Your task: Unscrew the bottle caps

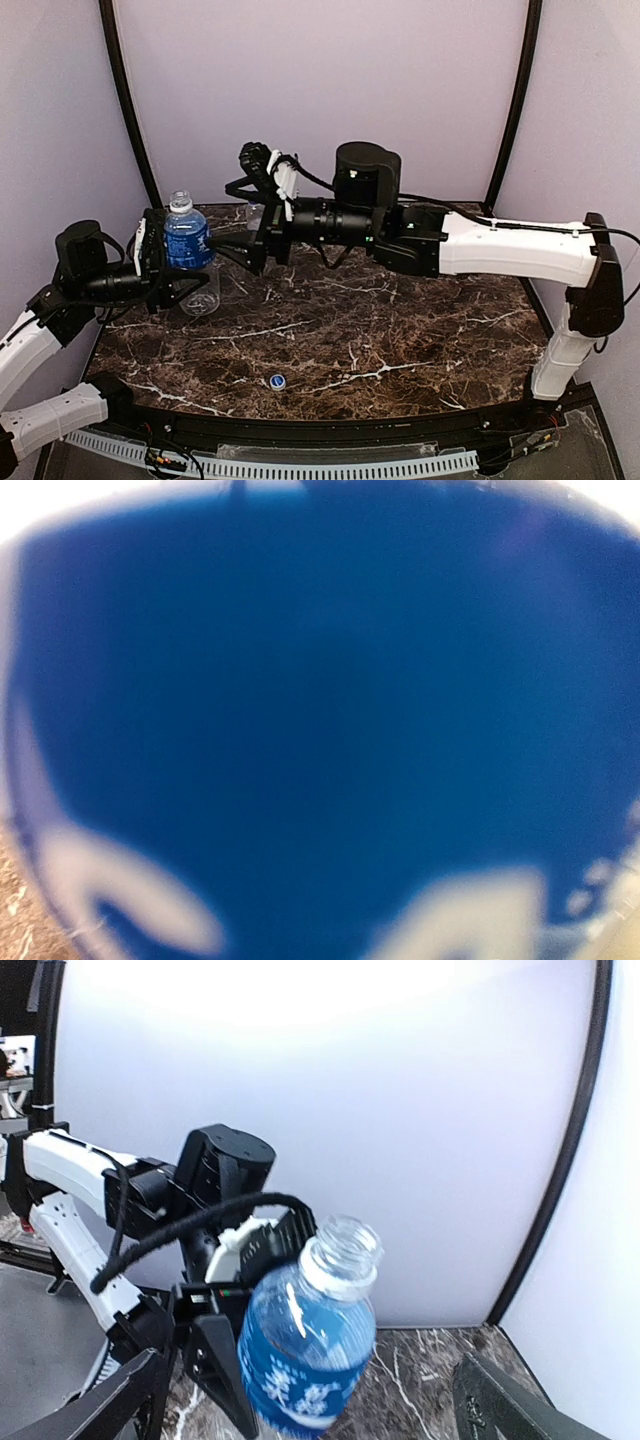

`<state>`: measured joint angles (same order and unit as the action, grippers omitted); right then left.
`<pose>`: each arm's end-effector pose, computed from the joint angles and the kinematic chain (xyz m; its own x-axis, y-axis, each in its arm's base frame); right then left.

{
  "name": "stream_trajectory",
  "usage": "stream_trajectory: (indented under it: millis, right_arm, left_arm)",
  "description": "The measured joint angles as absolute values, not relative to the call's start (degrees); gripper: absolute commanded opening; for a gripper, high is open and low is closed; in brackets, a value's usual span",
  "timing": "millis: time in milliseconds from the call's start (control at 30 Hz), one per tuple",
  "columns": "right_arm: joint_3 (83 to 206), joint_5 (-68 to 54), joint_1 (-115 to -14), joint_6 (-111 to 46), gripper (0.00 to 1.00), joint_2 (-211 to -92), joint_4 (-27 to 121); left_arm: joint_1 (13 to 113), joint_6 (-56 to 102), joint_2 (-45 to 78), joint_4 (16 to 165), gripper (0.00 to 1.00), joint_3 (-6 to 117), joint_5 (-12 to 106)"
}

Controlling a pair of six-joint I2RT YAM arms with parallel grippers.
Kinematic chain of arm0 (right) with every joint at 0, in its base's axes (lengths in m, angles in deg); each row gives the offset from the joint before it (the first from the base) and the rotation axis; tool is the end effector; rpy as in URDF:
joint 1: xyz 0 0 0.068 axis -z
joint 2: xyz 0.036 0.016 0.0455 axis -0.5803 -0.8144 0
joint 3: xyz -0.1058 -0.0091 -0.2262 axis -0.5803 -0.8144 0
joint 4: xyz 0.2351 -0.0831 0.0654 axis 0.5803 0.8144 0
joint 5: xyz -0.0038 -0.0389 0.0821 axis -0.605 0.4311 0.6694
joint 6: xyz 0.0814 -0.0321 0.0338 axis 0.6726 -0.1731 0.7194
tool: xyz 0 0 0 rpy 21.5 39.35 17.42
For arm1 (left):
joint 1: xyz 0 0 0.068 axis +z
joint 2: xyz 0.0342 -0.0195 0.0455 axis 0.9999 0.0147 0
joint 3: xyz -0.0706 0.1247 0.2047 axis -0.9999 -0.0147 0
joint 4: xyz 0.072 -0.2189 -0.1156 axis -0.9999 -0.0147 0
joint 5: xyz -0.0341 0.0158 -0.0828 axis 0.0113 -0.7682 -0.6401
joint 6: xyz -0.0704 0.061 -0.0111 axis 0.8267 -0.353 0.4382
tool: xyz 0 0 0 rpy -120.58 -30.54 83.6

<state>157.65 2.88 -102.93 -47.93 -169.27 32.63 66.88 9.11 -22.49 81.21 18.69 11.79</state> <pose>0.1530 0.4343 0.3767 0.1697 0.0461 -0.9844 -0.9814 0.0993 -0.1645 0.1644 -0.1302 0.2948 -0.0897 0.0623 -0.9940 0.9096 0.4116 -0.0563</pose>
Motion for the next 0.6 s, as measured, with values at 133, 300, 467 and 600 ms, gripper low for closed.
stream_trajectory:
  millis: [133, 300, 467, 600]
  right_arm:
    - [162.3, 7.2, -103.2, -46.4, 0.96, -175.6, 29.6]
    - [164.3, 10.6, -103.3, -44.8, 0.85, -179.8, 30.4]
    - [166.7, 11.5, -103.3, -43.6, 0.68, -181.4, 31.1]
    - [168.6, 11.4, -103.0, -43.2, 0.53, -182.5, 31.8]
  left_arm:
    - [66.9, 9.1, -21.9, 81.4, 0.38, 18.8, 8.9]
    - [66.9, 9.1, -21.6, 81.9, 0.38, 18.8, 7.0]
    - [66.9, 9.0, -21.0, 82.8, 0.39, 18.8, 5.5]
    - [66.9, 8.6, -20.8, 83.4, 0.39, 18.8, 4.8]
